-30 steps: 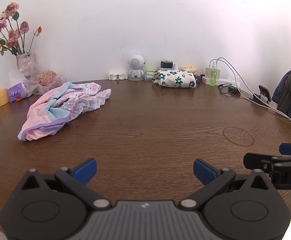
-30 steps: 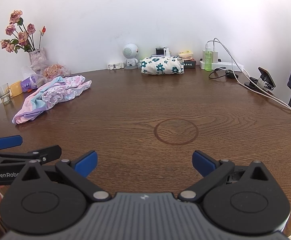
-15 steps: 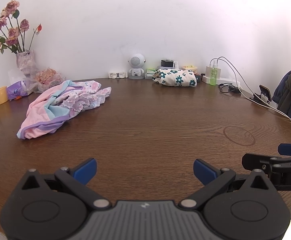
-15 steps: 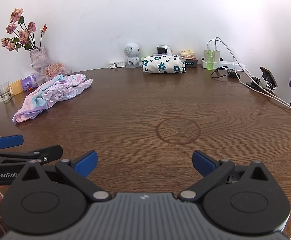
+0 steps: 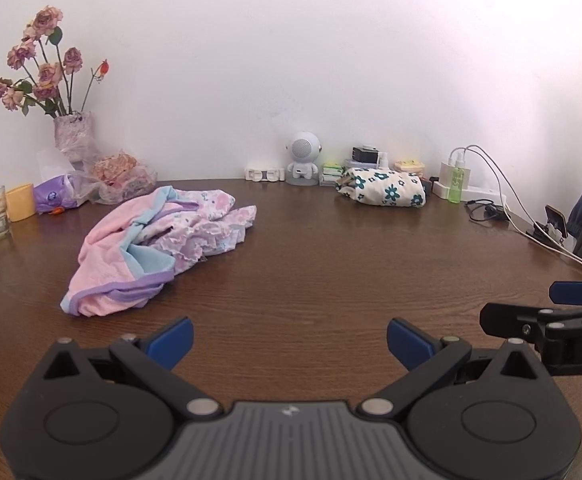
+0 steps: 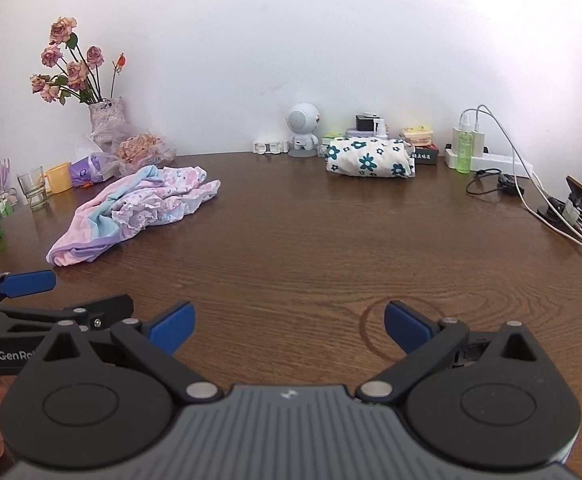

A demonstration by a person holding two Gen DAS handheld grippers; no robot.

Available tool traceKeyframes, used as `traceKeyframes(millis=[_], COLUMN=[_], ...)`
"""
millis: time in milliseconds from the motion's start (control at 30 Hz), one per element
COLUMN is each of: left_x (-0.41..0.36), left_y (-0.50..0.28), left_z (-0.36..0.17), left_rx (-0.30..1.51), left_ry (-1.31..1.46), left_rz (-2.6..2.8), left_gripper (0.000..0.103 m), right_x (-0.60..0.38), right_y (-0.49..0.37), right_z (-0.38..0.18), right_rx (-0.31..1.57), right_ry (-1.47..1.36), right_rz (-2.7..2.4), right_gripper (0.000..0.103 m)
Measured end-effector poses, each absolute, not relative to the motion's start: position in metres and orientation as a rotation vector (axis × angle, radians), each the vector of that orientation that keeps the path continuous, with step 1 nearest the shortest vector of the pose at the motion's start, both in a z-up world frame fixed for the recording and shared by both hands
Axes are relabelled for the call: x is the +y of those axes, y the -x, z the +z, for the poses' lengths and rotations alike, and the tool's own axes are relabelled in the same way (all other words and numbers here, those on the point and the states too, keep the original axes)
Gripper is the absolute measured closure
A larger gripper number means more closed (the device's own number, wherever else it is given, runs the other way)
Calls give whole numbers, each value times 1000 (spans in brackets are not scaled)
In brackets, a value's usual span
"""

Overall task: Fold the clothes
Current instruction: 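Move both tools toward the crumpled pink floral dress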

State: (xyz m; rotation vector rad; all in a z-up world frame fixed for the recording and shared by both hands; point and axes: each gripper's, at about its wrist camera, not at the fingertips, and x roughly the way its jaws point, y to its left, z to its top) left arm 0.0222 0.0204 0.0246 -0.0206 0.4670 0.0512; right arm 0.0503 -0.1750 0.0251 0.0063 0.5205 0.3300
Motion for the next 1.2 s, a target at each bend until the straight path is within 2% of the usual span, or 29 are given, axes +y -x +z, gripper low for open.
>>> traceKeyframes(millis=[567, 1200], left_x=[128, 192], left_y=[-81, -178], left_z=[55, 34], left_rx=[439, 573], left_ry=[41, -14], left_rz=[273, 320], left_gripper=[0, 0], right_x=[-51, 70], right_y=[-138, -290], right_z=[77, 57], right_rx=[437, 540], right_ry=[198, 299], right_rz=[569, 671], right_gripper=[0, 1])
